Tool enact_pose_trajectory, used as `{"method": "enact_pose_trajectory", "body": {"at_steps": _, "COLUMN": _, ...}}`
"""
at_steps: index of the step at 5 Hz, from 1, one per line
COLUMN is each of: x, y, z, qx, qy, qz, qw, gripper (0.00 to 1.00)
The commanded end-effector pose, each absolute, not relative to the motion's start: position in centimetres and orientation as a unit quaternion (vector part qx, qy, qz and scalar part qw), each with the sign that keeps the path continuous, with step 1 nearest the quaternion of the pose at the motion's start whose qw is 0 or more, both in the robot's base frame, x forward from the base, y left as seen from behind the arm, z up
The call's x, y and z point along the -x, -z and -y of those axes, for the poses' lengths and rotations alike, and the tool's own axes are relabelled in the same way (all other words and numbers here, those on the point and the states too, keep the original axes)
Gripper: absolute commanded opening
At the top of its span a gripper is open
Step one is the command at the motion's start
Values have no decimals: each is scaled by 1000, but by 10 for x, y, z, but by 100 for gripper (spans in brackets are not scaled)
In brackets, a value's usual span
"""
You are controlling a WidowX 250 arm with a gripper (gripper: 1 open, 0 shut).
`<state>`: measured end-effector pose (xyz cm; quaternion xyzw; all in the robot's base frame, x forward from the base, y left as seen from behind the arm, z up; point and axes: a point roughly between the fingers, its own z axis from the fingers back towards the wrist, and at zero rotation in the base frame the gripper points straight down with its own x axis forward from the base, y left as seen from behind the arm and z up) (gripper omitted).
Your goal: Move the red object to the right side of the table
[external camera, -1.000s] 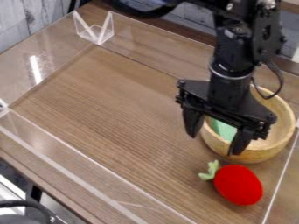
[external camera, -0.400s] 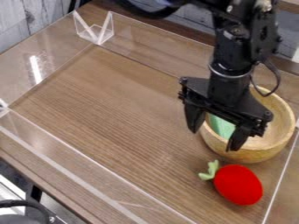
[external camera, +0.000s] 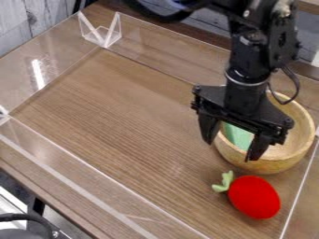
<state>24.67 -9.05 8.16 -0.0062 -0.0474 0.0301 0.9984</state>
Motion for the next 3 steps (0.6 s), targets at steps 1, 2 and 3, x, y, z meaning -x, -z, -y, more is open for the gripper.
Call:
{"method": "enact_pose_trajectory", "body": {"at_steps": 1, "x": -247, "y": -85, "z": 94, "qx": 6, "qy": -39, "qz": 62, "qw": 997, "gripper": 100}}
{"method": "enact_pose_trajectory", "body": {"at_steps": 2, "x": -242, "y": -92, "z": 91, "qx": 4, "qy": -3, "qz": 67, "qw": 998, "gripper": 100}}
{"method": "enact_pose_trajectory", "body": {"at_steps": 3, "x": -237, "y": -103, "z": 90, "qx": 6, "qy": 31, "qz": 74, "qw": 997, "gripper": 100}}
